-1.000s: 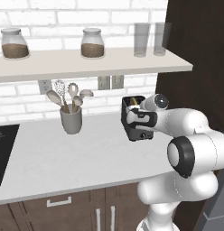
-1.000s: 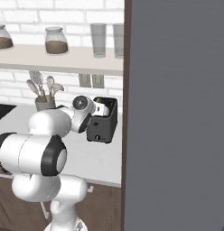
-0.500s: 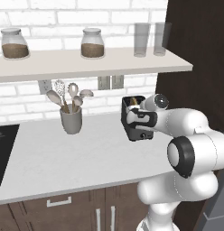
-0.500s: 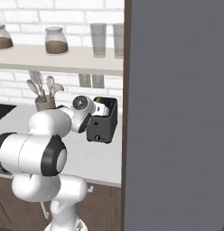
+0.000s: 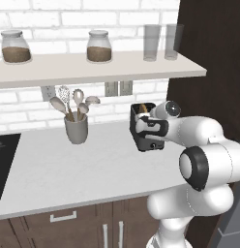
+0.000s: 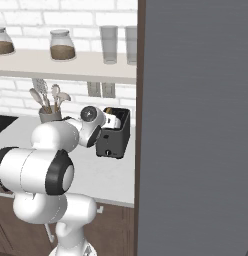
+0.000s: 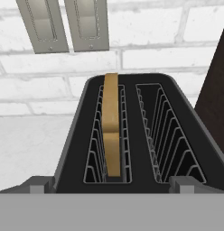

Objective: Start the toaster. Once the lever pops up, take the bread to the plate on the dining counter.

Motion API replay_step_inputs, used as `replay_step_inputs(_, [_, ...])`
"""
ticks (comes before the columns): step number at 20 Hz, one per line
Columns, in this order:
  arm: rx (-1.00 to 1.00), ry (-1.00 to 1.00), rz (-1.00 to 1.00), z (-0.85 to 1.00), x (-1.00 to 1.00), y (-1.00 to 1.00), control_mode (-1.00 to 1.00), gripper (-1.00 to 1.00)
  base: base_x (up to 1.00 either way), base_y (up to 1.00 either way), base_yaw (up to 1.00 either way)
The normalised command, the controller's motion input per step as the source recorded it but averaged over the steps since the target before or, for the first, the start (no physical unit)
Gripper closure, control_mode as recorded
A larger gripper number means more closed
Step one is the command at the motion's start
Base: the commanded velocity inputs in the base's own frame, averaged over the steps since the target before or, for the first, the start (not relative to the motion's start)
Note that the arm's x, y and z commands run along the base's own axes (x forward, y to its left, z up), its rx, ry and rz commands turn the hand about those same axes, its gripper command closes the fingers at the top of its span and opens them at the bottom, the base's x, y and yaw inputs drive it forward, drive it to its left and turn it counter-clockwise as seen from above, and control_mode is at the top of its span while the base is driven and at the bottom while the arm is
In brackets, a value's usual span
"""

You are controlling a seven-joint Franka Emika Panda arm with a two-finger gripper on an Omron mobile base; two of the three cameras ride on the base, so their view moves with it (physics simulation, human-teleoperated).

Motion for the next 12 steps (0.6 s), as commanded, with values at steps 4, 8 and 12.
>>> replay_step_inputs(4, [0.00, 0.00, 0.00, 0.00, 0.00, 0.00, -1.00, -1.00, 0.00, 0.00, 0.00])
replay_step_inputs(8, [0.00, 0.00, 0.00, 0.00, 0.00, 0.00, -1.00, -1.00, 0.00, 0.00, 0.00])
replay_step_inputs(12, [0.00, 0.00, 0.00, 0.00, 0.00, 0.00, -1.00, -1.00, 0.00, 0.00, 0.00])
